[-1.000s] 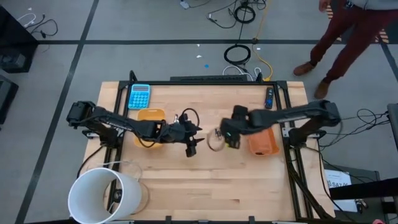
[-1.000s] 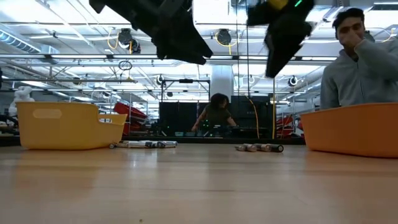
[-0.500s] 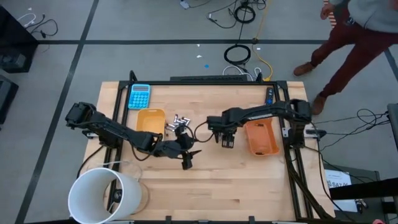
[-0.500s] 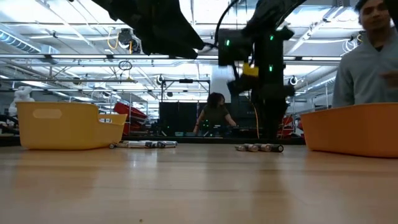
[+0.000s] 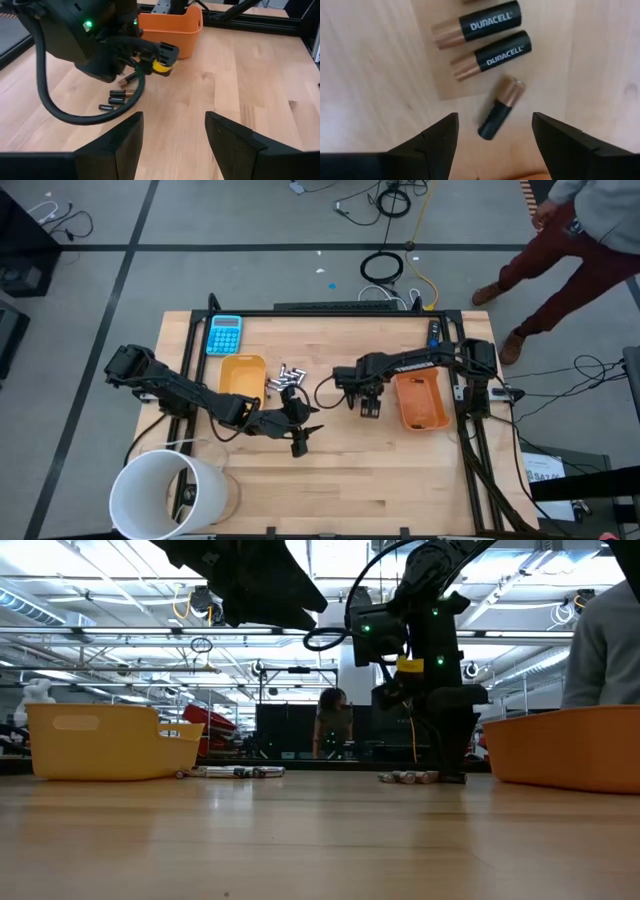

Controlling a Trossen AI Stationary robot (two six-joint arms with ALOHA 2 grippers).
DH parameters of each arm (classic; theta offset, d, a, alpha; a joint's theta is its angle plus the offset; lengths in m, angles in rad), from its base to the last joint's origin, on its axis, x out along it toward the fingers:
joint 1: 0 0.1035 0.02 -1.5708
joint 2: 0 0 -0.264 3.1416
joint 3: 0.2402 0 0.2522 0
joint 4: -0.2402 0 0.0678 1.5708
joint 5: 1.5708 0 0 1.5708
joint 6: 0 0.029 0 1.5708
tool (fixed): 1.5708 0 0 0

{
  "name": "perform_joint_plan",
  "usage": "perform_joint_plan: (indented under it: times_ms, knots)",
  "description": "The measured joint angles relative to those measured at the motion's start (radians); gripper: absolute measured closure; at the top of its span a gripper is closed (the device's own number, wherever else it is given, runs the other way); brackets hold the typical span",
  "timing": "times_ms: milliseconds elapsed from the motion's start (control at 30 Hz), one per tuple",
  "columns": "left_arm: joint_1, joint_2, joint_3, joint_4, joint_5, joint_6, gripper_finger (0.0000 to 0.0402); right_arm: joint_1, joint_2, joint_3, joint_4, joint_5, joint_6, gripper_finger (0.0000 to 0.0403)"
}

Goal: Sort batteries
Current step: Put the black battery into the orange bin

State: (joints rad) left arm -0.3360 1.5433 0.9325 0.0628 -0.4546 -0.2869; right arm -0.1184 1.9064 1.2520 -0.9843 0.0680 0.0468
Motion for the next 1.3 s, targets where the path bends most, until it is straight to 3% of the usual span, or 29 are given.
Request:
perform_joint_plan:
  times_ms: [533,833,967,1133,1300]
  knots:
    - [0.002,0.0,0.0,0.008,-0.007,0.033,0.0179,-0.039,0.003,0.001,0.068,0.009,0.016,0.0188]
    - [0.007,0.0,-0.001,-0.001,-0.007,0.039,0.0179,-0.037,0.094,0.008,0.063,0.003,0.015,0.0194]
    - [0.008,0.0,-0.001,-0.001,-0.007,0.04,0.0179,-0.033,0.101,0.008,0.067,0.005,-0.005,0.024]
    - [0.017,0.0,-0.001,-0.005,0.018,0.046,0.0179,-0.025,0.103,0.006,0.077,0.016,-0.02,0.0369]
    - [0.03,0.0,-0.001,-0.024,0.048,0.09,0.0179,-0.026,0.103,0.046,0.032,0.03,-0.028,0.038]
